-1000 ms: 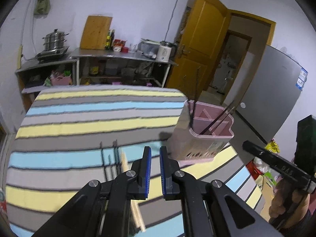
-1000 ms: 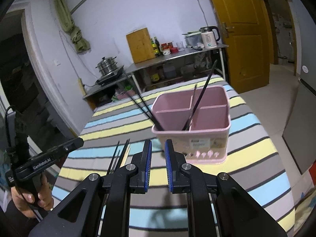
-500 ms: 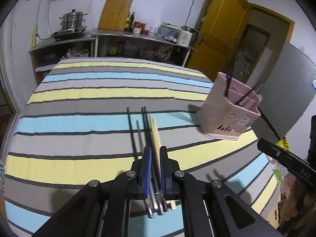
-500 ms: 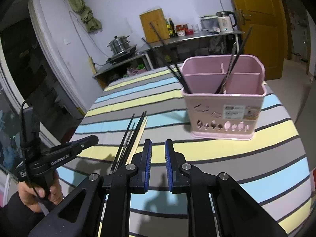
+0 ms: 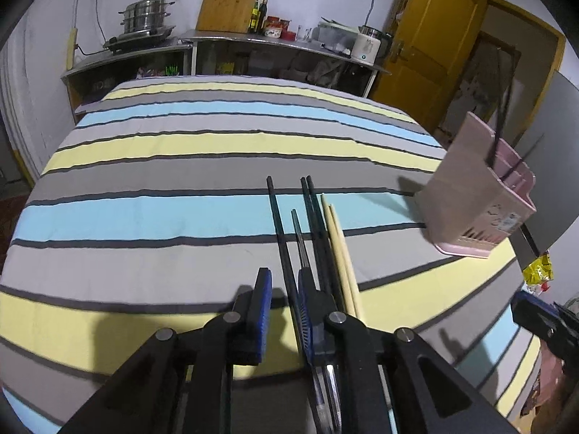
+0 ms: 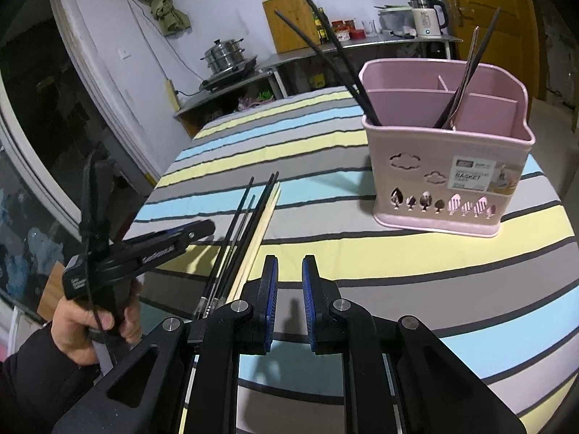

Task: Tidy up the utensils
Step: 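Close the left tool on a black chopstick while the right tool grasps another black chopstick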

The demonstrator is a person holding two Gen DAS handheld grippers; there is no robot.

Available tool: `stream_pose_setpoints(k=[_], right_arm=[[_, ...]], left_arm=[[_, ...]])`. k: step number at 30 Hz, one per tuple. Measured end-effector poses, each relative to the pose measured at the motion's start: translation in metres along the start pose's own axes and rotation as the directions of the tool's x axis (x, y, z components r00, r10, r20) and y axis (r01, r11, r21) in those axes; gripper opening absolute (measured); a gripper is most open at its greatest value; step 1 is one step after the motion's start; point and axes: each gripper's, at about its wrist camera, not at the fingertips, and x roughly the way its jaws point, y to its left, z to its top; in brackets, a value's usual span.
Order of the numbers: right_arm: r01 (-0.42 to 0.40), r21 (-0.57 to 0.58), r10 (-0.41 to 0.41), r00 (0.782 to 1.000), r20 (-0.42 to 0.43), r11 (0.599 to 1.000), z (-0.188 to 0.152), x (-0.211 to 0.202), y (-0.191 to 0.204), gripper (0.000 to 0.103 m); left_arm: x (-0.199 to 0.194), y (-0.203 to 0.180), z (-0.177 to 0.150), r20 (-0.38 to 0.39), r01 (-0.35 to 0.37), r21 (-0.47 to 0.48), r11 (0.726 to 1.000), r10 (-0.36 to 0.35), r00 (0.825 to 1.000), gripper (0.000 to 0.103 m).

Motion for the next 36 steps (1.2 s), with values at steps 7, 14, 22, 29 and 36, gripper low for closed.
stream_pose_setpoints(k=[7, 14, 22, 29, 36], right_arm=[[0.003, 0.002, -0.003, 1.0, -0.026, 1.0, 0.0, 0.013, -0.001, 0.014], [0.009, 0.01, -0.008, 0.999, -0.034, 1.0, 0.002, 0.018, -0.003, 0.014], [0.007, 0.009, -0.006, 0.999, -0.038, 1.0, 0.002, 0.022, -0.001, 0.014], [-0.024, -0.017, 0.023, 0.999, -0.049, 1.0, 0.011, 0.038, 0.012, 0.014], [-0.077, -0.062, 0.071, 0.993, -0.09, 0.995, 0.024, 0.078, 0.043, 0.014]], left_arm=[[0.022, 0.003, 0.007, -0.018, -0.011, 0.004, 1.0, 0.011, 1.0, 0.014], [0.034, -0.005, 0.009, -0.016, -0.043, 0.049, 0.998, 0.044, 0.999, 0.016], [0.033, 0.002, 0.008, -0.008, -0.095, 0.062, 0.994, 0.096, 0.995, 0.008], [0.013, 0.042, -0.002, 0.005, -0.155, -0.008, 0.988, 0.155, 0.988, 0.007], [-0.009, 0.091, -0.013, 0.007, -0.176, -0.103, 0.979, 0.178, 0.984, 0.007]])
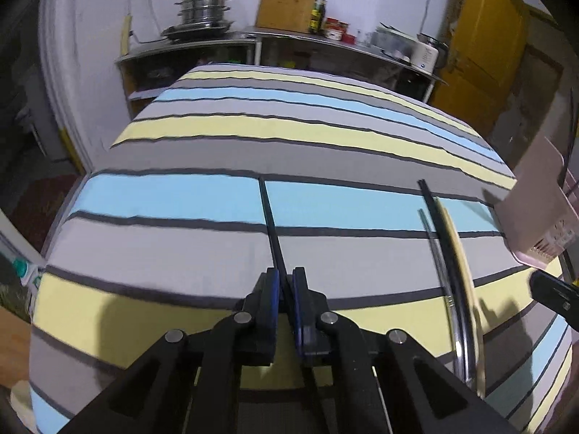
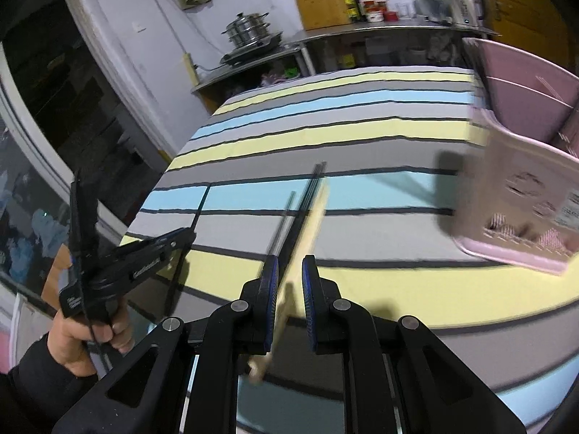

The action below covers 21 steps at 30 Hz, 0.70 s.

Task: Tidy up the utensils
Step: 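Close the left tool on a black chopstick while the right tool grasps another black chopstick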

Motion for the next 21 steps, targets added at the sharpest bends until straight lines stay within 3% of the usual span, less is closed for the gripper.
stream_pose_setpoints(k=[14, 21], right_arm=[[0.029, -0.039, -0.032, 0.994, -0.105, 0.999, 0.024, 0.073, 0.015, 0.014], [0.052, -0.055, -0.059, 0.989, -0.132, 0.997, 0.029, 0.089, 0.018, 0.014]], left_arm=[[0.001, 0.019, 0.004, -0.018, 0.091, -0.059, 0.994, -0.092, 0.996, 0.008], [0.005, 0.014, 0.009, -0.032, 0.079, -0.044, 0.996, -0.08, 0.996, 0.008]])
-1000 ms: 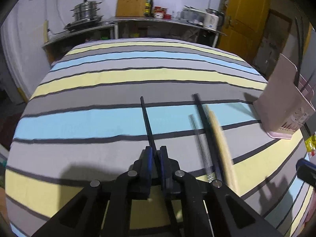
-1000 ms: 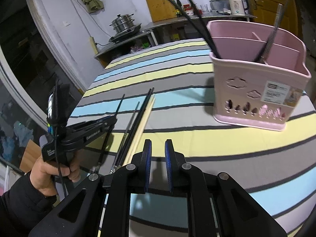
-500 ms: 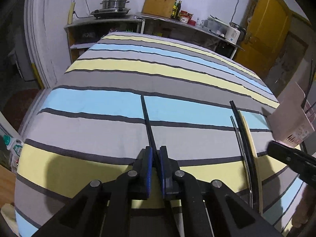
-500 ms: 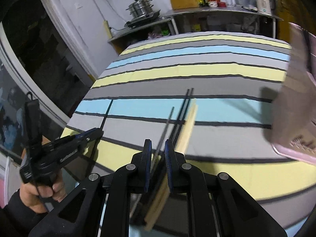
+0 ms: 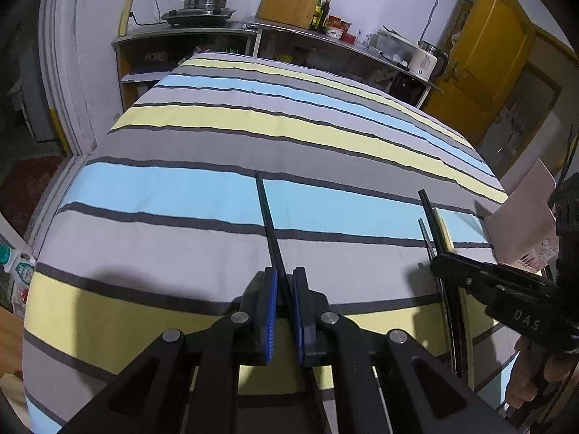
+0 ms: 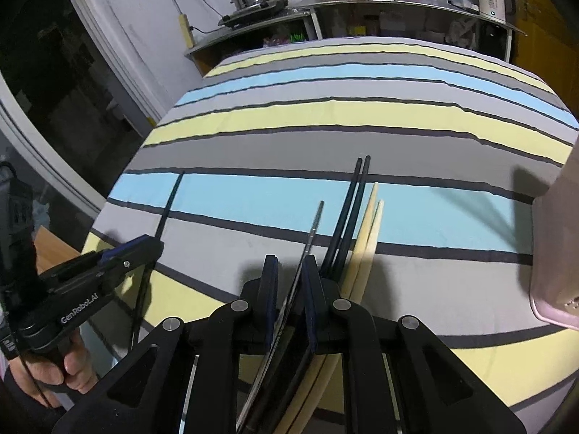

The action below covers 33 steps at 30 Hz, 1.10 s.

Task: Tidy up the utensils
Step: 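Close the left tool on a black chopstick while the right tool grasps another black chopstick, then carry the held chopsticks with both tools and lower them into the pink holder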

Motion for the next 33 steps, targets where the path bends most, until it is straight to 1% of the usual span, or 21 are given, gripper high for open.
stream_pose_setpoints(k=[5, 8, 11, 15, 17, 20, 22, 27, 33], right_arm=[[0.026, -0.01, -0.026, 1.0, -0.005, 1.0, 0.001, 0.002, 0.003, 0.014], [0.057, -0.022, -0.057, 0.998, -0.003, 0.998, 0.001, 0.004, 0.009, 0.013], [0.093, -0.051, -0.093, 0.996, 0.0, 0.994, 0.001, 0.006, 0.014, 0.008], [0.077, -0.05, -0.078, 0.997, -0.008, 0.996, 0.003, 0.006, 0.011, 0.008], [0.051, -0.043, -0.051, 0.999, -0.009, 0.998, 0.003, 0.003, 0.011, 0.007], [0.032, -0.043, -0.031, 0.999, 0.016, 0.999, 0.003, -0.009, 0.013, 0.007], [0.02, -0.045, -0.019, 0.999, 0.032, 0.999, 0.004, -0.017, 0.015, 0.007], [-0.014, -0.043, 0.018, 0.996, 0.09, 0.999, 0.008, -0.046, 0.018, 0.006], [-0.051, -0.032, 0.056, 0.986, 0.16, 0.998, 0.01, -0.083, 0.017, 0.005]], left_arm=[[0.004, -0.003, 0.004, -0.011, -0.022, 0.024, 0.999, 0.022, 1.0, 0.008], [0.006, -0.008, 0.005, -0.009, -0.048, 0.046, 0.998, 0.048, 0.999, 0.008], [0.008, -0.012, 0.005, 0.001, -0.075, 0.074, 0.994, 0.076, 0.997, 0.008], [0.009, -0.016, 0.007, 0.001, -0.094, 0.092, 0.991, 0.095, 0.996, 0.008], [0.009, -0.014, 0.009, -0.004, -0.086, 0.078, 0.993, 0.086, 0.996, 0.007], [0.006, -0.008, 0.011, -0.015, -0.053, 0.043, 0.998, 0.054, 0.998, 0.007], [0.001, -0.008, 0.012, -0.009, -0.039, 0.036, 0.999, 0.04, 0.999, 0.006], [-0.025, -0.014, 0.017, 0.037, 0.005, 0.033, 0.999, -0.007, 0.999, 0.005], [-0.066, -0.025, 0.027, 0.099, 0.054, 0.044, 0.998, -0.058, 0.993, 0.005]])
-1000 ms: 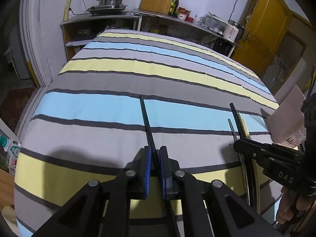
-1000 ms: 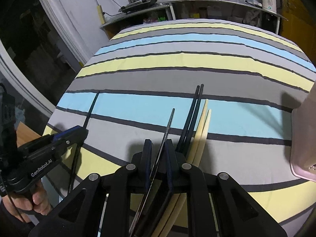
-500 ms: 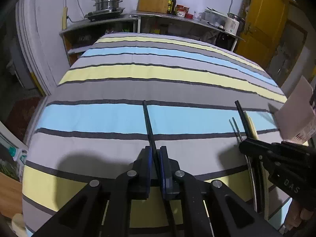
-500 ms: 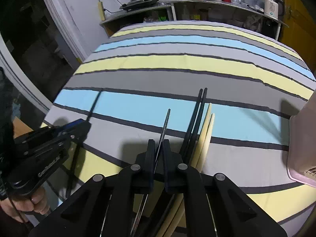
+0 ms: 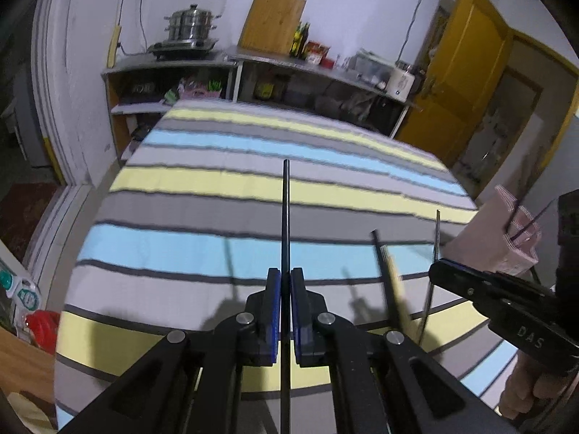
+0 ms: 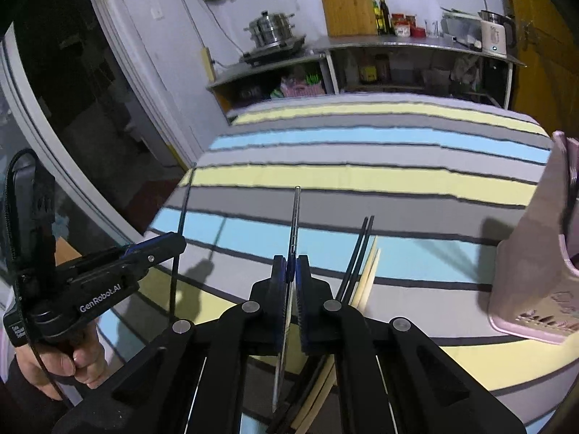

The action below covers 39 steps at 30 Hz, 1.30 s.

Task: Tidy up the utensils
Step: 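Carry the held chopsticks with both tools and lower them into the pink holder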

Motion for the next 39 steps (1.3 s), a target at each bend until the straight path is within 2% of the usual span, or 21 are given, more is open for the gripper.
stream_pose_setpoints(k=[9, 20, 29, 39], right_arm=[[-0.011, 0.01, 0.01, 0.996, 0.092, 1.0, 0.002, -0.051, 0.002, 0.005], [0.0, 0.024, -0.004, 0.984, 0.181, 1.0, -0.001, -0.101, -0.005, 0.005], [0.015, 0.053, -0.027, 0.974, 0.224, 0.998, -0.013, -0.136, -0.025, 0.005], [0.061, 0.144, -0.098, 0.959, 0.265, 0.988, -0.026, -0.17, -0.069, 0.005]], left_arm=[[-0.051, -0.027, 0.01, 0.065, 0.055, 0.038, 0.998, -0.058, 0.996, 0.005], [-0.083, -0.065, 0.018, 0.096, 0.122, 0.086, 0.989, -0.13, 0.987, 0.005], [-0.089, -0.099, 0.013, 0.066, 0.185, 0.126, 0.975, -0.194, 0.979, 0.005], [-0.08, -0.154, 0.013, 0.015, 0.267, 0.186, 0.946, -0.274, 0.962, 0.005]])
